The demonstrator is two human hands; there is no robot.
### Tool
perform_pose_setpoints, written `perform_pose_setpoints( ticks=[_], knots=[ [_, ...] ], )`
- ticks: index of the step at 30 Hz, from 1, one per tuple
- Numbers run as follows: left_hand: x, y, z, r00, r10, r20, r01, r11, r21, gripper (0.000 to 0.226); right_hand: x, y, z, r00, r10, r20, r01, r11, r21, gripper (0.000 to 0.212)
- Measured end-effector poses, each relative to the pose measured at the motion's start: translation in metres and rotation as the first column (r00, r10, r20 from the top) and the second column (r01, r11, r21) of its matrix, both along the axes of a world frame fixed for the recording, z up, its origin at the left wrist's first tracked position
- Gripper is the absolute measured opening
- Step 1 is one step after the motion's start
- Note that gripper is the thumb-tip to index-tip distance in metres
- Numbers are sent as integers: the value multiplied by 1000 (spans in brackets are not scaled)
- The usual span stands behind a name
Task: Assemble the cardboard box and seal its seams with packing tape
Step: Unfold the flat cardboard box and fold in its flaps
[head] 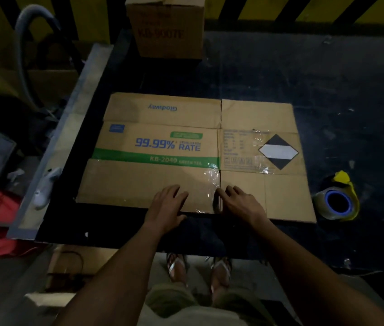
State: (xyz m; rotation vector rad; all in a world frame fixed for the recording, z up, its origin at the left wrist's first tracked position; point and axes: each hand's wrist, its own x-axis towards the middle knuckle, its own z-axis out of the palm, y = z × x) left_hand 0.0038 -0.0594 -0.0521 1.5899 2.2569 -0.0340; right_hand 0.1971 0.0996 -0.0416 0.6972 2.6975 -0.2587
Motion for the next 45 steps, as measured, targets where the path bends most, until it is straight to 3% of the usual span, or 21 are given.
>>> perform_pose_setpoints(
  ticks=[4, 7, 12, 17, 20, 22, 25, 28, 30, 31, 33, 34, 35, 37, 39, 40, 41, 42, 44, 45],
  knots=[
    [-5, -5, 7, 997, -35, -67, 37, 998, 40, 78, -3, 5, 22, 989, 148, 26, -149, 988, 36, 51],
    [-18, 3, 27, 991, -46, -128, 65, 986, 152, 78, -13, 16, 55, 977, 211, 39, -212, 977, 13, 43],
    [-48, 34, 102, 983, -58, -174, 123, 912, 392, 58, -31, 46, 129, 984, 180, -17, -177, 978, 107, 42],
    [-74, 72, 198, 972, -59, -227, 172, 838, 518, 39, -50, 67, 227, 964, 112, -241, -85, 989, 119, 56],
    [-90, 91, 256, 966, -90, -244, 217, 795, 566, 31, -62, 79, 281, 956, 105, -273, -50, 979, 199, 39],
    [-97, 100, 284, 950, -41, -310, 247, 708, 662, 30, -69, 85, 314, 949, 72, -306, 2, 972, 237, 33],
    [-99, 118, 310, 938, 156, -309, 162, 592, 790, 41, -78, 89, 352, 918, 15, -397, 85, 969, 232, 33],
    [-77, 133, 320, 922, 361, -144, -51, 478, 877, 64, -86, 87, 375, 870, -59, -490, 127, 986, 107, 38],
    [-57, 141, 332, 886, 384, 259, -386, 303, 871, 88, -89, 85, 383, 855, -88, -510, 112, 994, 17, 31],
    [-47, 142, 342, 790, 329, 517, -601, 252, 758, 95, -90, 85, 388, 847, -95, -523, 103, 995, -14, 27],
    [-32, 148, 363, 423, 185, 887, -889, 273, 367, 89, -93, 84, 397, 835, -114, -539, 95, 993, -64, 20],
    [-28, 152, 369, 291, 149, 945, -915, 331, 230, 81, -93, 87, 399, 837, -127, -533, 101, 992, -79, 17],
    [-25, 156, 372, 242, 131, 961, -908, 379, 177, 74, -94, 89, 401, 839, -144, -525, 103, 989, -106, 16],
    [-27, 163, 369, 287, 117, 951, -883, 416, 215, 68, -94, 91, 402, 809, -289, -511, 99, 925, -367, 15],
    [-34, 170, 360, 309, 98, 946, -874, 421, 242, 65, -94, 94, 403, 763, -513, -394, 83, 681, -727, 26],
    [-36, 171, 357, 290, 73, 954, -875, 424, 234, 65, -93, 94, 403, 768, -549, -330, 69, 583, -810, 30],
    [-38, 172, 353, 280, 43, 959, -875, 421, 237, 65, -93, 93, 402, 779, -546, -308, 67, 561, -825, 31],
    [-39, 172, 349, 276, 13, 961, -875, 418, 246, 65, -93, 91, 402, 807, -498, -318, 83, 629, -773, 31],
    [-40, 172, 341, 257, 0, 966, -870, 434, 232, 72, -91, 84, 399, 876, -305, -374, 74, 851, -520, 29],
    [-39, 171, 337, 252, 18, 968, -863, 457, 216, 83, -91, 81, 395, 891, -256, -375, 60, 886, -460, 28]
  ],
)
